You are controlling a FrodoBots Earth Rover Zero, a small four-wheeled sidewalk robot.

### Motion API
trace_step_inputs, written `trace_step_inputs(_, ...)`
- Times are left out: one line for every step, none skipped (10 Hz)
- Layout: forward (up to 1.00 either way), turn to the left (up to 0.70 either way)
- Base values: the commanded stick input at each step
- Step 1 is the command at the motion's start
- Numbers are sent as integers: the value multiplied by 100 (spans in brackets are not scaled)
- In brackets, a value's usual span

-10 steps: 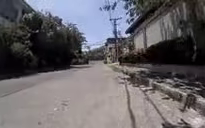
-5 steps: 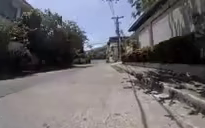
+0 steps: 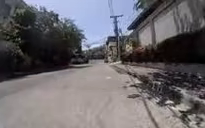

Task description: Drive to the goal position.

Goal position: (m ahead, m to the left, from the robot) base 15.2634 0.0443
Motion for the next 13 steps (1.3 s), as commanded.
trace_step_inputs(100,-34)
trace_step_inputs(100,-23)
trace_step_inputs(100,-4)
trace_step_inputs(100,6)
trace_step_inputs(100,6)
trace_step_inputs(100,6)
trace_step_inputs(100,6)
trace_step_inputs(100,6)
trace_step_inputs(100,6)
trace_step_inputs(100,6)
trace_step_inputs(100,6)
trace_step_inputs(100,6)
trace_step_inputs(100,6)
